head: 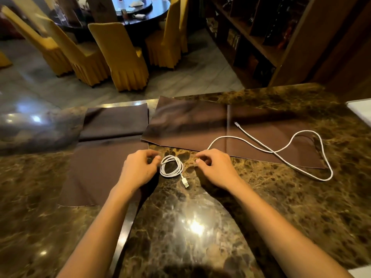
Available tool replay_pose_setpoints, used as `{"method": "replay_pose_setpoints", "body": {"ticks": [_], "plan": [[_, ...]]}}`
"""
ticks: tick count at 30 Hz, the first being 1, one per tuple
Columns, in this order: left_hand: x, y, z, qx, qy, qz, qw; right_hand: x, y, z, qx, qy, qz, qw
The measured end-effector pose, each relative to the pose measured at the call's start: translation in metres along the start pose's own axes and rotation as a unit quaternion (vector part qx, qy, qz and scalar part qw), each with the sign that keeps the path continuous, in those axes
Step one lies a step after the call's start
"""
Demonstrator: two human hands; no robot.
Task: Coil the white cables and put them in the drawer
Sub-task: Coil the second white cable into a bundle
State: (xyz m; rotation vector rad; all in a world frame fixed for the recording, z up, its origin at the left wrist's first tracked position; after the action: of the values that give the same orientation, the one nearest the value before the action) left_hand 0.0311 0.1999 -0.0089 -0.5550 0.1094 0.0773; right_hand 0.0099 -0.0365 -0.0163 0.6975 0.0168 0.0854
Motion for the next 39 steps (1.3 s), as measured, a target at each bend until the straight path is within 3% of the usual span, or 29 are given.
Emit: {"method": "replay_pose_setpoints", "body": {"ticks": [6,10,19,23,31,35,39], "plan": [[-0.016,-0.018,0.004,-0.021,-0.048,0.009,0.999,-0.004,-0.021,0.023,0.001,-0.010,0.003,1.000],[-0.022,-0.051,-0.012,-0.037,-0.065,-0.028,0.997,-0.007,-0.043,0.036,0.009,-0.022,-0.014,1.000],[-0.007,-0.152,-0.091,0.006,0.026,-0.152,0.988,-0.018,-0.107,0.083,-0.012,-0.108,-0.043,0.993],[0.000,-0.182,-0.108,0.030,0.042,-0.178,0.983,-0.024,-0.143,0.099,-0.042,-0.155,-0.102,0.982],[0.003,-0.193,-0.141,0.084,0.062,-0.210,0.972,-0.036,-0.180,0.108,-0.068,-0.125,-0.173,0.975],[-0.004,-0.205,-0.148,0.066,0.035,-0.238,0.968,-0.043,-0.171,0.115,-0.052,-0.123,-0.148,0.980],[-0.020,-0.230,-0.147,0.084,-0.032,-0.353,0.931,-0.055,-0.151,0.127,-0.021,-0.112,-0.075,0.991]]}}
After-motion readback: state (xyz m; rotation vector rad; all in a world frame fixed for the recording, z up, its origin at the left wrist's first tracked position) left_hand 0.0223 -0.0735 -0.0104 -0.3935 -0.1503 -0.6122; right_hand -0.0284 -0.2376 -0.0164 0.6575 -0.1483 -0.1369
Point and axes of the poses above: each hand's wrist, its own x-axis towards the middle knuckle, its own z-axis out of the back of the hand, y = z × x, the point moved 4 cm from there along x, towards the middle knuckle, and after that the axes turned 2 degrees about z, right-handed, at the moved point
